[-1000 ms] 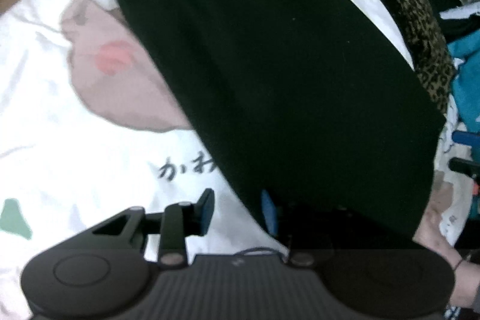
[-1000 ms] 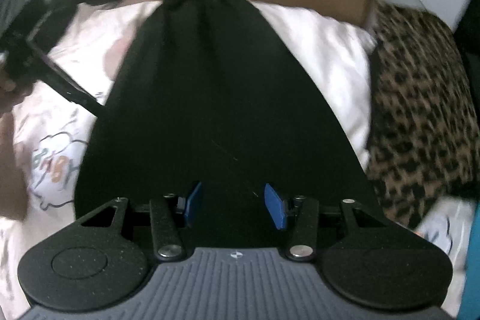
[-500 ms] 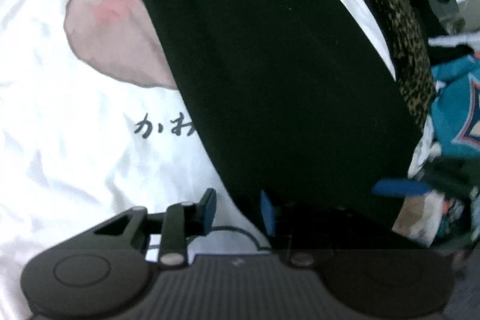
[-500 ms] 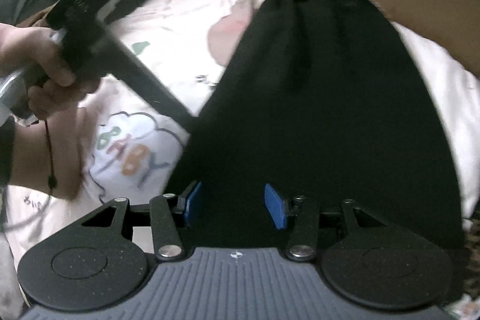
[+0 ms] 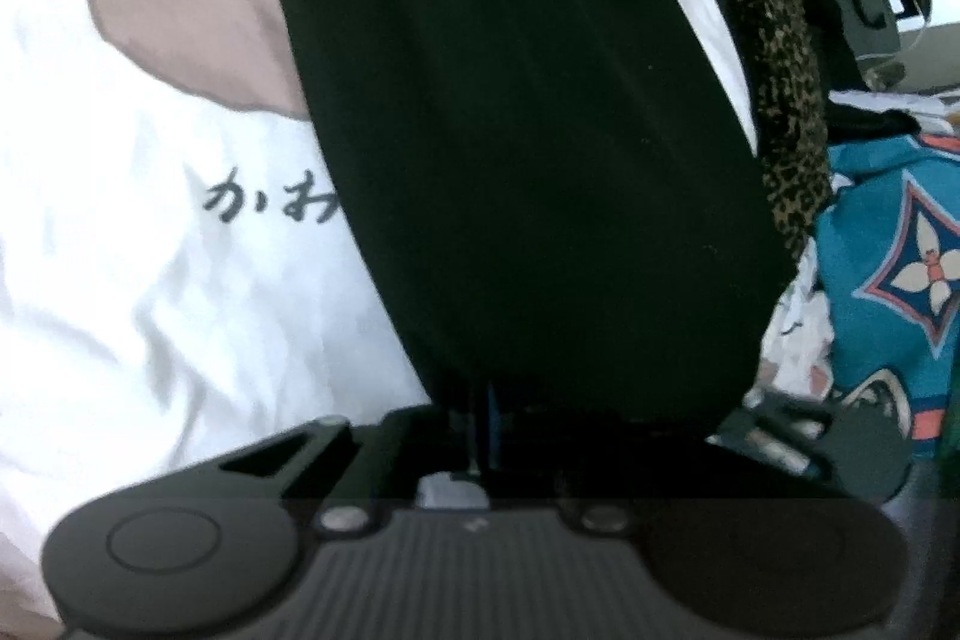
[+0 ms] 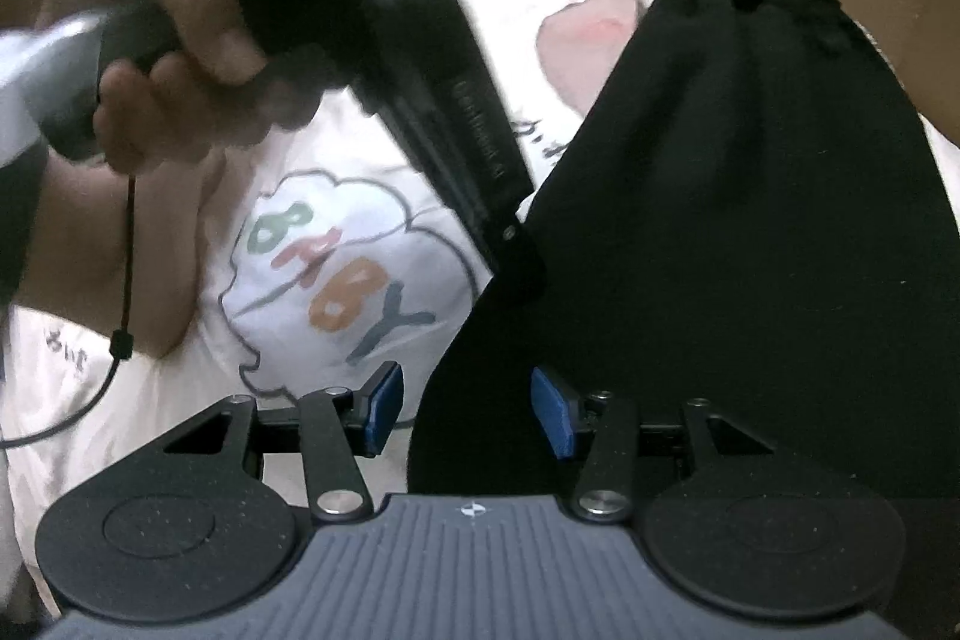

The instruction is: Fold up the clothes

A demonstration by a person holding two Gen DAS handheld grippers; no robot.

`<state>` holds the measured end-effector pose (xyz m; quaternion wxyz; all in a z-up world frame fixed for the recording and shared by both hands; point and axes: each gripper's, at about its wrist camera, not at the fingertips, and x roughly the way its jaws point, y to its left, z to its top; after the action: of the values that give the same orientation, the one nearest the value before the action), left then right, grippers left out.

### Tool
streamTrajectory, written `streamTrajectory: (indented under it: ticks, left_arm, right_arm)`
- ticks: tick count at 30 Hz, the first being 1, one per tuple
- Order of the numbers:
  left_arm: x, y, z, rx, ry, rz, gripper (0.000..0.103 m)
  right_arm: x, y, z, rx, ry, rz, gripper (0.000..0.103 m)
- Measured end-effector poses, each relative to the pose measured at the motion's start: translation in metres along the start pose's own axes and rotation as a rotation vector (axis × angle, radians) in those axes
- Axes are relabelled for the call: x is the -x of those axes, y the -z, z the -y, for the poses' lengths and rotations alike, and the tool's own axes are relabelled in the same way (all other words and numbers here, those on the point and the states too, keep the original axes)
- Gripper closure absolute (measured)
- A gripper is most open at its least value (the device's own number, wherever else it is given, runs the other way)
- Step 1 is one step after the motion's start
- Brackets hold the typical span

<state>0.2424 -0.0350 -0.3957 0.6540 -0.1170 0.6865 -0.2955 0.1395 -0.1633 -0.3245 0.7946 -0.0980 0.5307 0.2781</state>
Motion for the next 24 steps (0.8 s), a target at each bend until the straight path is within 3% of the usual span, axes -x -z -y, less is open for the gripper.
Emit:
streamTrajectory:
  ticks: [10, 12, 14, 15, 18, 20, 24]
  left_arm:
    - [0.018, 0.002, -0.006, 0.033, 0.073, 0.003, 0.1]
    - [0.022, 0.002, 0.0, 0.005, 0.072, 0.009, 0.099]
    - [0.015, -0.006, 0.013, -0.01, 0.067, 0.014, 0.097]
    - [0.011, -0.01, 0.019, -0.017, 0.064, 0.016, 0.096]
    - [0.014, -0.014, 0.023, -0.066, 0.027, 0.021, 0.089]
    - [0.02, -0.012, 0.025, -0.119, -0.023, 0.022, 0.07]
    - [0.016, -0.007, 0.034, -0.18, -0.074, -0.025, 0.067]
  right_arm:
    - [-0.009, 0.017, -0.008, 0.094, 0.111, -0.009, 0.051]
    - [-0.003, 0.018, -0.004, 0.094, 0.108, 0.004, 0.068]
    - [0.003, 0.019, 0.001, 0.087, 0.101, 0.016, 0.072]
    - [0.006, 0.019, 0.003, 0.081, 0.097, 0.025, 0.081]
    - [0.015, 0.02, 0.013, 0.06, 0.09, 0.039, 0.093]
    - [0.02, 0.022, 0.021, 0.028, 0.087, 0.041, 0.097]
    - [0.025, 0.024, 0.037, -0.035, 0.093, 0.051, 0.098]
